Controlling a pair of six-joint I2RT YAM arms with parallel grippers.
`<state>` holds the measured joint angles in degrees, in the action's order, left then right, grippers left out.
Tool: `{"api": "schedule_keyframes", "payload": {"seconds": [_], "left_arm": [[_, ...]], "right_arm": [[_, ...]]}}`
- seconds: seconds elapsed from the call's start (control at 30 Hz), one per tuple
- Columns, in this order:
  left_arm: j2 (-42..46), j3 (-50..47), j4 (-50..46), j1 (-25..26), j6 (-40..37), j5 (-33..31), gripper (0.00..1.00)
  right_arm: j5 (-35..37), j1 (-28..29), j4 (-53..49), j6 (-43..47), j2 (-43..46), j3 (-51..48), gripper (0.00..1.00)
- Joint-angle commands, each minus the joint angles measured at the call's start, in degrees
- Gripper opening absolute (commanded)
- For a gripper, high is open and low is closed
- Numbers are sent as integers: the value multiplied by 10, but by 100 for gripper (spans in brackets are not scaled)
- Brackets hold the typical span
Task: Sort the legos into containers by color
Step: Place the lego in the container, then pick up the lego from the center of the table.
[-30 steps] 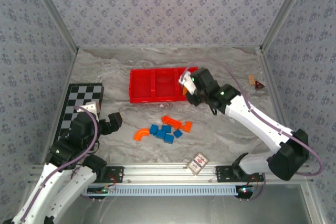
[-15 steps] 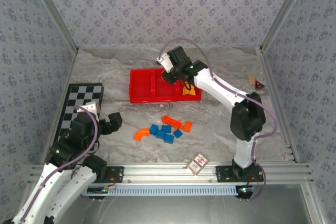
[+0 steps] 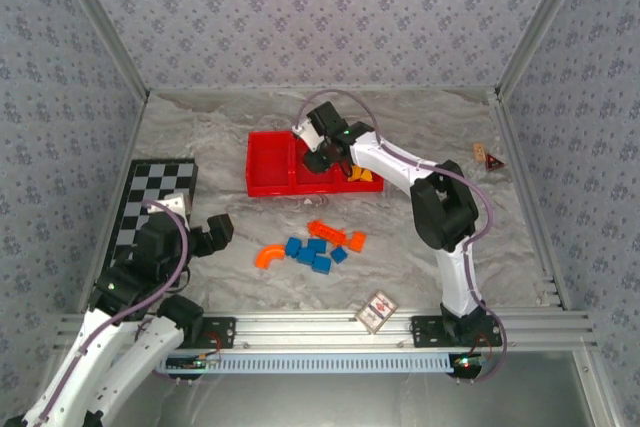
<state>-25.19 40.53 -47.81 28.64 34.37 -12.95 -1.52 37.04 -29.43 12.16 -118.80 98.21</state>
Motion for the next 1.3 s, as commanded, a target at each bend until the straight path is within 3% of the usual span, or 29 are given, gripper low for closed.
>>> {"api": "schedule_keyframes", "payload": {"seconds": [0.0, 0.13, 0.33, 0.47, 0.6, 0.8, 1.07, 1.27], "left_arm": [[-1, -1, 7, 3, -4, -10, 100], [-3, -2, 9, 2, -4, -12, 100], [-11, -3, 13, 2, -9, 1, 100], [-8, -3, 16, 3, -10, 9, 100], [-10, -6, 23, 3, -11, 17, 100], [-10, -4, 25, 3, -15, 33, 100], [3, -8, 31, 2, -16, 30, 100], [0, -9, 34, 3, -18, 42, 100]], "right_arm": [[36, 11, -22, 4, 12, 26, 44], [62, 27, -26, 14, 44, 14, 52], [102, 53, -43, -10, 111, -12, 54], [119, 59, -100, -122, 159, -29, 59], [155, 40, -190, -346, 206, -70, 63], [117, 34, -129, -552, 339, -293, 63], [150, 57, -58, -684, 392, -458, 72], [131, 73, -8, -710, 323, -460, 72]]}}
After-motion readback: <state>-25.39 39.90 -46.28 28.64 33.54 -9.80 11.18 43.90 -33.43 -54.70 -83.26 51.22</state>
